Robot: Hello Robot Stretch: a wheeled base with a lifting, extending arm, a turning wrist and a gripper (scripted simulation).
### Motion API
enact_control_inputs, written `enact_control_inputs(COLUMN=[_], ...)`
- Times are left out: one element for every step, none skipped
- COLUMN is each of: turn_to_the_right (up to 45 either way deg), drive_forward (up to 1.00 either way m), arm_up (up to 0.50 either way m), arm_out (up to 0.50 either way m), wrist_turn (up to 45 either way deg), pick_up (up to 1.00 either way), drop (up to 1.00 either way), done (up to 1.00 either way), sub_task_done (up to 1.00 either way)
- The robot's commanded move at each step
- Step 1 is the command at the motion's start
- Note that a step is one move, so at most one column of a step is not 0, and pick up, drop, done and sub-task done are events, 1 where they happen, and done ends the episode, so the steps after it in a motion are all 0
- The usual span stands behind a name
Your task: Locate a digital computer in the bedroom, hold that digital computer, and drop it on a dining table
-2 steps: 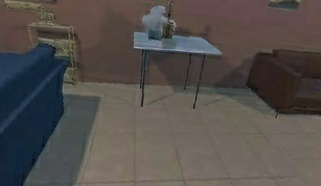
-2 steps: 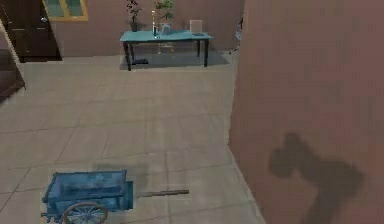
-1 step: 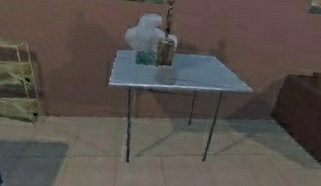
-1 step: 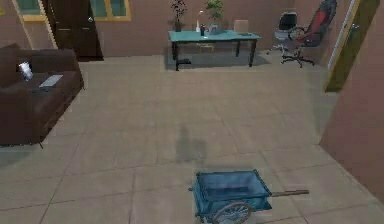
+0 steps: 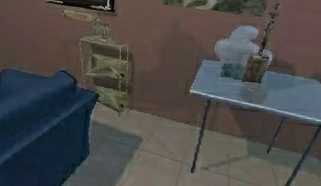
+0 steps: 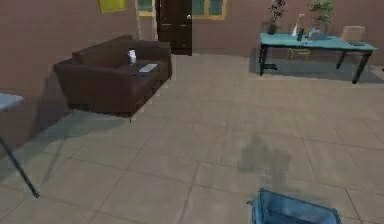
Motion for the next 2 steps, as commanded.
enact_control_inputs(turn_to_the_right=[0.0,45.0], drive_forward=[0.05,0.0], arm_up=[0.0,0.0], arm_out=[0.0,0.0], wrist_turn=[0.0,0.0], pick_up=[0.0,0.0], drop=[0.0,0.0], done=[0.0,0.0], sub_task_done=[0.0,0.0])
